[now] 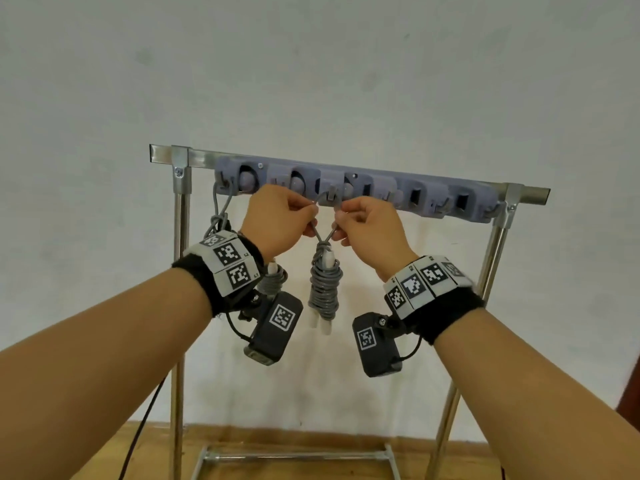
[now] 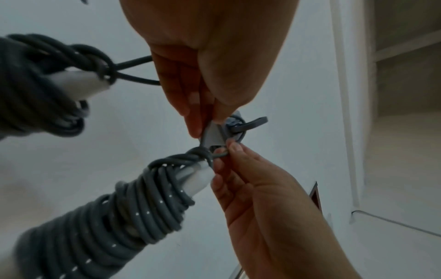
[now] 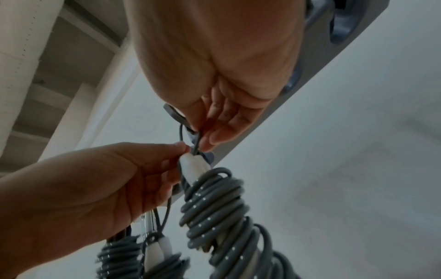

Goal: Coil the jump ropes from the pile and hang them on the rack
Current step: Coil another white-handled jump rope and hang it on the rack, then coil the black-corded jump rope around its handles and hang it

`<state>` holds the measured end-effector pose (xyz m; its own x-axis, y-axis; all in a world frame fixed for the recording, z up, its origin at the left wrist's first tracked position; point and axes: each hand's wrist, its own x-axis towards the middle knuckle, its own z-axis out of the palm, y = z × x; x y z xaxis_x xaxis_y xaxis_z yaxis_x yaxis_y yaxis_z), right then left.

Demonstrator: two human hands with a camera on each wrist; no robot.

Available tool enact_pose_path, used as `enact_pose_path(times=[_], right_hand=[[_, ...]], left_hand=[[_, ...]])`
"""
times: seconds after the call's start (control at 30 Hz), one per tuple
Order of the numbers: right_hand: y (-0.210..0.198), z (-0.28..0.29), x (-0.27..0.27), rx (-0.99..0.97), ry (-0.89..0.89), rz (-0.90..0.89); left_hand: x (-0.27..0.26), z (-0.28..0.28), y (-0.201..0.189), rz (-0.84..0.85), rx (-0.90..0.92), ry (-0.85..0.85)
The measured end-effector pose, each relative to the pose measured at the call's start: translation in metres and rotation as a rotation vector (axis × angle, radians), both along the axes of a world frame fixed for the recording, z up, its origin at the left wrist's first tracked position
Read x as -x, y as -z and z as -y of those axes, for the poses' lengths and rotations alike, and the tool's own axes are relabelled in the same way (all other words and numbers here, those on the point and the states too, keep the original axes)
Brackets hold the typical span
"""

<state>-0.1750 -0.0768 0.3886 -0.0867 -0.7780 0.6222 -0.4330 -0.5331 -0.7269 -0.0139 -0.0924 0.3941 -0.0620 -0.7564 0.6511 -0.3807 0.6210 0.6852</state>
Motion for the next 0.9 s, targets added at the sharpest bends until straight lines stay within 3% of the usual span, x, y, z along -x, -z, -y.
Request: enact_pose_path(times=[0.23, 0.37, 0.43, 0.57, 0.7, 0.9], right_hand=[[0.021, -0.009, 0.006, 0.045, -0.006, 0.043], [0.051, -0.034, 0.008, 0.069, 0.010, 0.011], [0.078, -0.049, 0.008, -0.011, -0.012, -0.018], [0.159, -0.072, 0.008, -0.289, -0.098, -0.214], [0.264, -0.092, 0.008, -0.551, -0.153, -0.444], [0.418, -0.119, 0.011, -0.876, -0.232, -0.586]], left_hand=[[-0.004, -0.014, 0.020, 0.053, 0.149, -0.083], [-0.003, -0.042, 0.056, 0.188, 0.198, -0.071], [-0.006, -0.057, 0.086, 0.249, 0.166, -0.020], [-0.018, -0.074, 0.173, 0.441, -0.055, 0.070], [-0.035, -0.088, 0.288, 0.653, -0.381, 0.137], [-0.055, -0.114, 0.451, 0.882, -0.786, 0.222]])
